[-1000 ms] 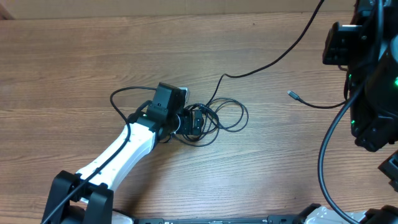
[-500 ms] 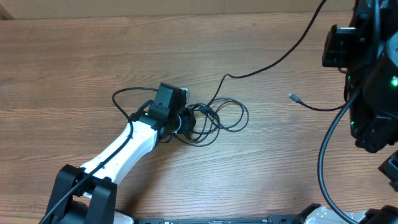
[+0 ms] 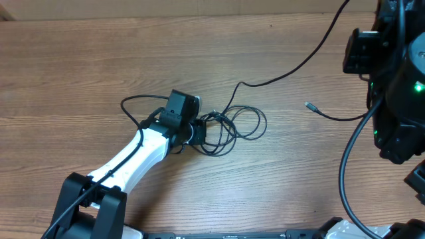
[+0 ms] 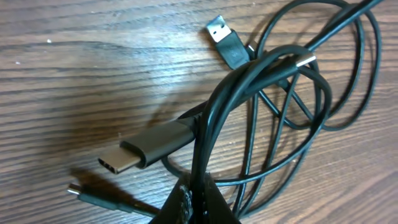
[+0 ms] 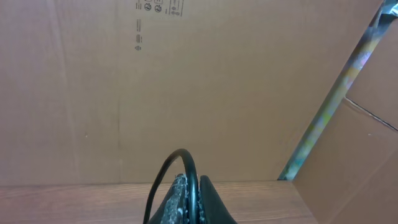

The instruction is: Untangle cables

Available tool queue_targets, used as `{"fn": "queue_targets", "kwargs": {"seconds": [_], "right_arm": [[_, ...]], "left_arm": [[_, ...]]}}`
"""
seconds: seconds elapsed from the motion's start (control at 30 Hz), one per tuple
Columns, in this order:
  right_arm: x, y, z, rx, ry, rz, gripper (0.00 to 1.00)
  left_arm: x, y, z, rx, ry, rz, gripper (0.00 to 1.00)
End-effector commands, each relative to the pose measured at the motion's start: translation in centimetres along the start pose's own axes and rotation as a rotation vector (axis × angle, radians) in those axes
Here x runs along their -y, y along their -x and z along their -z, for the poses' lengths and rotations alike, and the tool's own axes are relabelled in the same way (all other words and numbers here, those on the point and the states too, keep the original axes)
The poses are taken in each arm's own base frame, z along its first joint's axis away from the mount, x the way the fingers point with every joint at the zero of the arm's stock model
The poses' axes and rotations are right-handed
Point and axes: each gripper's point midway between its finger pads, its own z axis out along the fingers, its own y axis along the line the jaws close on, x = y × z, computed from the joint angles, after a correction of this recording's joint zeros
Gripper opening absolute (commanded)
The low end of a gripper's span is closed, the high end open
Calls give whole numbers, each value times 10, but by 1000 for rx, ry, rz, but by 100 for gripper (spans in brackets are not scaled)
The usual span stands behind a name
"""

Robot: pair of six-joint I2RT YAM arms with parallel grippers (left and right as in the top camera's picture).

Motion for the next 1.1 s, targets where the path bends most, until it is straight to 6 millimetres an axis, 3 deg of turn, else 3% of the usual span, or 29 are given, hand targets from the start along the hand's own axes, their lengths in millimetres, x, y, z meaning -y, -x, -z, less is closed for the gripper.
{"fn": "queue_targets", "kwargs": {"seconds": [0.0,0.13,0.33,0.43,0.47,0.57,0.6,0.73,0.87,0.97,1.07], "right_arm": [[4,3,3,6,-3,-15,4],[4,-3,3,-15,-4,7,4],[4,-11,3,-42,-4,36,4],[8,-16,2,-60,-19,39,4],[15,-20,-1,-77,-48,16,4],[32,-30,-11,-117,-121,-26,4],[43,-37,-19,-144,-171,-56,4],[47,-49,-43,-198,-193,-75,4],[44,-62,-65,-252,-191,-70,4],[37,-70,-80,-283,-176,-65,4],[34,-70,-87,-281,-176,-65,4]], "left_arm": [[16,11,8,3,-56,-10,4],[25,41,37,49,-55,-33,4],[42,95,101,140,-60,-73,4],[42,118,135,194,-12,-76,4],[37,131,161,233,47,-72,4],[26,144,208,288,158,-88,4],[18,150,242,335,236,-82,4],[3,158,312,458,366,-43,4],[-5,155,366,561,429,-7,4],[-3,149,388,600,422,-1,4],[-3,141,391,591,423,-1,4]]}}
